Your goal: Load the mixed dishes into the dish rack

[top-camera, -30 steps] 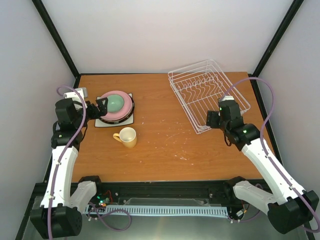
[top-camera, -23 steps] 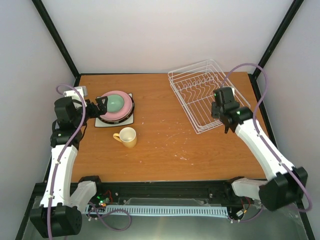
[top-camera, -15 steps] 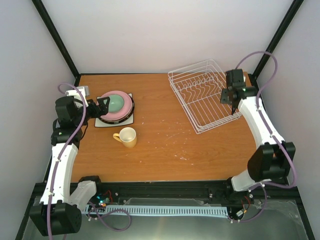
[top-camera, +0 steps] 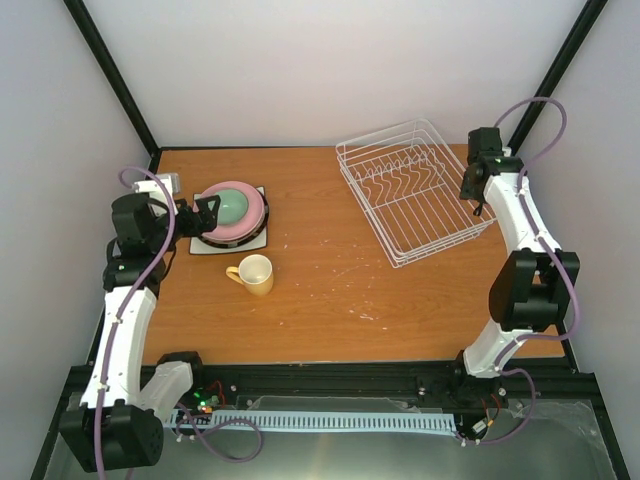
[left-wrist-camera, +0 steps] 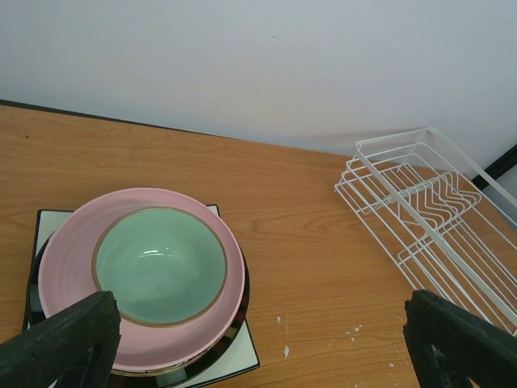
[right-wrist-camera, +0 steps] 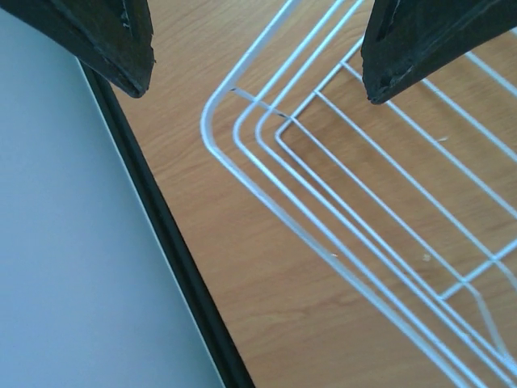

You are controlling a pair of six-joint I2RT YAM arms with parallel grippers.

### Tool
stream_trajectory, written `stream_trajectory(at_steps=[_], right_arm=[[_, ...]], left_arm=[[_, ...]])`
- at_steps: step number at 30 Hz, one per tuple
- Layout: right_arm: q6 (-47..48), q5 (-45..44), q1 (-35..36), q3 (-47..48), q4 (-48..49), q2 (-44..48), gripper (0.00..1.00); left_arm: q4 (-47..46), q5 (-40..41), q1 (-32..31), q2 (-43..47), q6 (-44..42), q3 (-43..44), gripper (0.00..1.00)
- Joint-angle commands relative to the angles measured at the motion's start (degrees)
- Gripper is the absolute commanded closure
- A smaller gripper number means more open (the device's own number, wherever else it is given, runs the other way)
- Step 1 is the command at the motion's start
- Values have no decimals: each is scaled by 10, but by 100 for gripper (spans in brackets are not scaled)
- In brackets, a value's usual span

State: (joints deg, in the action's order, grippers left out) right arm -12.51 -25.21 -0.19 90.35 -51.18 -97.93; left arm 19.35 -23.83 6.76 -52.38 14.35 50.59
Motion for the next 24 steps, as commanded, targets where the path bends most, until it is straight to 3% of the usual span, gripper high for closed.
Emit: stream_trajectory(at_steps=[1,24], right_arm=[[-9,-20,-26,-12,4,-1,29],[-23,54,-56,-100,2,-9,34]], left_arm=[[-20,-4,3,6,-15,-10,3],[-37,4,3,-1,-27,-19,4]])
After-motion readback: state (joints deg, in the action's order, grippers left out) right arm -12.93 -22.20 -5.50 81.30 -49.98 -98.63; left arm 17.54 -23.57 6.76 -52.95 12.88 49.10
